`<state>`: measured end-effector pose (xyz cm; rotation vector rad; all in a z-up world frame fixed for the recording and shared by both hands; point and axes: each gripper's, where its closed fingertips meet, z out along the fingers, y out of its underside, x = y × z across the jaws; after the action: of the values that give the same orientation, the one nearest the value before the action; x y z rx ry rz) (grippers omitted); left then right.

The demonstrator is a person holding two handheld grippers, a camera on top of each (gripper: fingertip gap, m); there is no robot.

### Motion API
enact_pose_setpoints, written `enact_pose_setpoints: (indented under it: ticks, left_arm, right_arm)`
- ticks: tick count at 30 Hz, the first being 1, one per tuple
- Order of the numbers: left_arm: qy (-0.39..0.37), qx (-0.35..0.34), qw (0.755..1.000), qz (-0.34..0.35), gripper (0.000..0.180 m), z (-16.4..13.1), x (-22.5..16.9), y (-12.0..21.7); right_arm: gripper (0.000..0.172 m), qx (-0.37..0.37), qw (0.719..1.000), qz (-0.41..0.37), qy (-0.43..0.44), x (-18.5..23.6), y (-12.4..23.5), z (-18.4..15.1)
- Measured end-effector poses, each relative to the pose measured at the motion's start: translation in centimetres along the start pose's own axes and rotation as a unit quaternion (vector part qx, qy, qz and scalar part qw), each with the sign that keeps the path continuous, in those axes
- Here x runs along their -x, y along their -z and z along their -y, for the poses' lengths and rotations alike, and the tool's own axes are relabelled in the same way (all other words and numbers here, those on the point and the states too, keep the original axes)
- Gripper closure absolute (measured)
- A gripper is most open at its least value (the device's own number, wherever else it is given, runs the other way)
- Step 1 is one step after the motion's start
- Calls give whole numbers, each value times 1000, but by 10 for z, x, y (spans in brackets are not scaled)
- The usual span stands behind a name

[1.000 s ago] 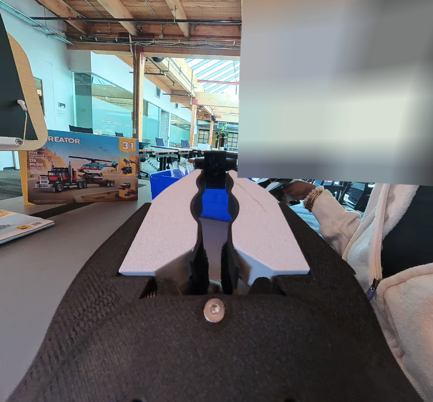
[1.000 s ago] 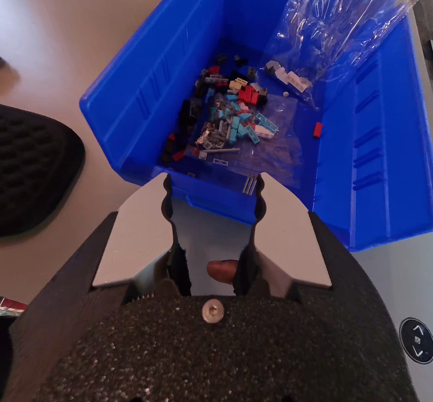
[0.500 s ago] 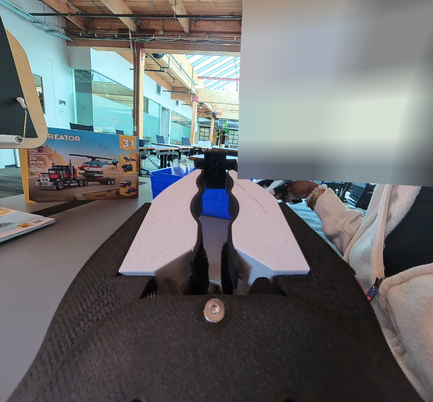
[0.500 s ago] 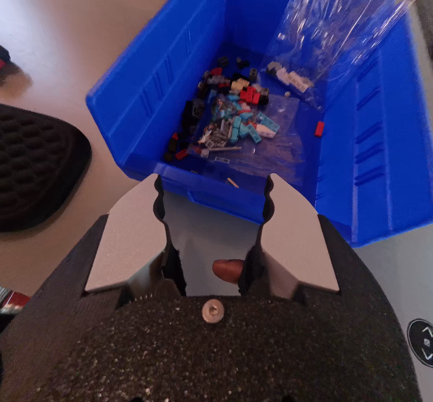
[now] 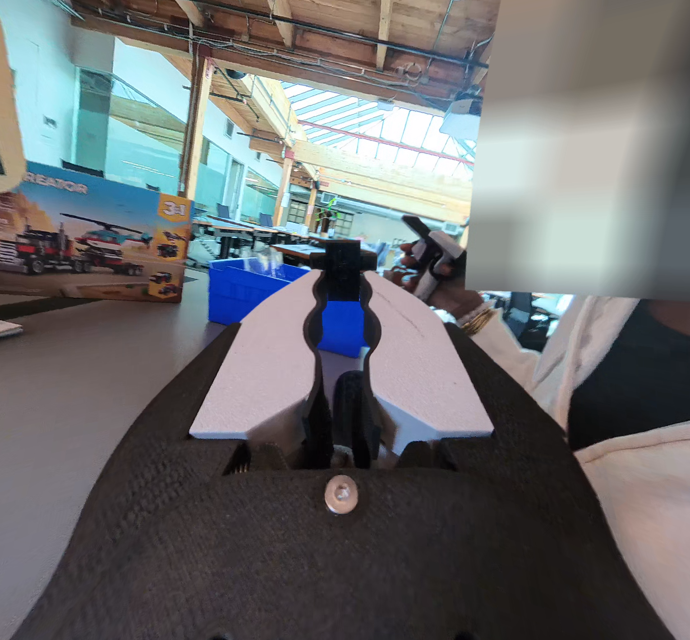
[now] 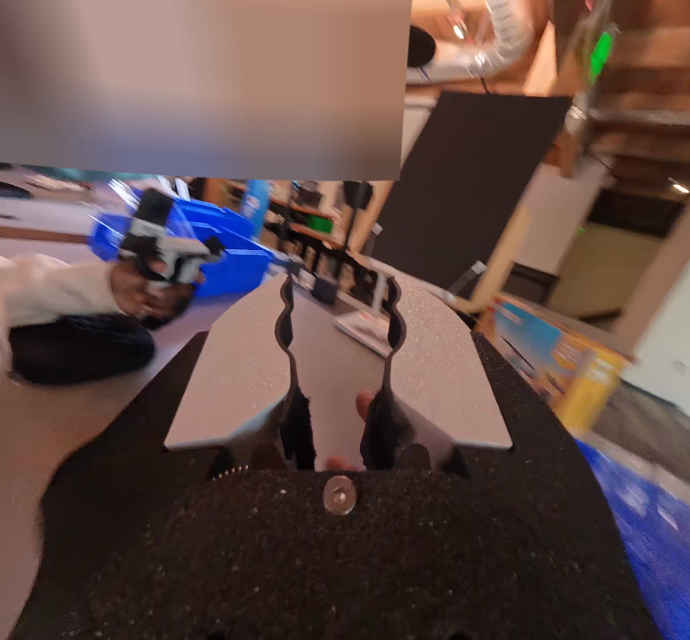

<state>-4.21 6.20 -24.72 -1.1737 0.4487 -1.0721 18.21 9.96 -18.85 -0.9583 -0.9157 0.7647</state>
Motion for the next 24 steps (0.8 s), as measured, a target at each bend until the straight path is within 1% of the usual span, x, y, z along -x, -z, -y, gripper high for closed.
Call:
enact_pose_setpoints:
  ticks: [1,3,5,8,11,13,15,17,19,22,24]
  left_arm:
    - [22,-5,1000,-11,164,1,-1,0]
    - [56,-21,997,-41,164,5,-6,1]
    - [59,-35,996,-55,164,8,-10,1]
    - [46,-37,997,-54,164,9,-10,1]
    - [47,-37,996,-60,165,8,-12,1]
    - [47,-36,996,-60,164,8,-13,1]
    - [38,-37,997,-54,164,9,-12,1]
    - [3,-37,999,-28,165,9,-8,1]
    - [-70,-32,997,20,164,10,-1,2]
    - [-197,-18,976,91,164,12,6,4]
    - [-252,-17,960,119,164,14,7,5]
  right_arm:
    - [123,-26,999,29,-6,15,-12,6]
    - [121,-56,995,76,-10,42,-37,8]
    - [122,-74,992,102,-19,64,-62,4]
    - [131,-107,985,122,-61,92,-94,-4]
    - [141,-103,980,148,-81,121,-119,-20]
    - [145,-79,982,156,-65,135,-131,-32]
    - [147,-64,987,140,-36,141,-141,-40]
    - [147,-61,992,105,-21,140,-148,-41]
    - [147,-69,995,73,-21,139,-154,-38]
    - [148,-53,997,54,10,149,-164,-43]
    - [154,-33,998,42,36,153,-170,-48]
